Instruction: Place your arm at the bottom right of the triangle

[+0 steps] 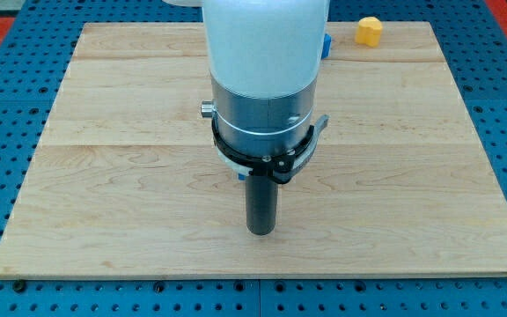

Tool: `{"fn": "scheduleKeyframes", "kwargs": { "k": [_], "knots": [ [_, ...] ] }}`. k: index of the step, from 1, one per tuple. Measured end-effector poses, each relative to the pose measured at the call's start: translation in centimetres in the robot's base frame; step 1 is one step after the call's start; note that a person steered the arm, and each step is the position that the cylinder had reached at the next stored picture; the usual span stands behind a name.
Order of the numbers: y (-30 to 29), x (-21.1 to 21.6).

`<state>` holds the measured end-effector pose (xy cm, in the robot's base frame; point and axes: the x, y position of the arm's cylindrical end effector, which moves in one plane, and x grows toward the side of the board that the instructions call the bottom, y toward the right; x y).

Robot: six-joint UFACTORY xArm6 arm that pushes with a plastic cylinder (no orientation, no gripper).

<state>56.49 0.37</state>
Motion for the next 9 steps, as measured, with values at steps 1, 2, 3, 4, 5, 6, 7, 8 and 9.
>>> {"fn": "scheduleKeyframes", "kwargs": {
  "k": [1,2,3,4,5,6,7,8,9],
  "knots": [
    [0.0,0.0],
    [0.0,-0.1],
    [0.0,0.0],
    [0.0,0.0],
    [0.4,0.0],
    [1.0,0.0],
    [1.3,0.0],
    [2.0,0.0],
    [2.1,-0.9]
  ]
}}
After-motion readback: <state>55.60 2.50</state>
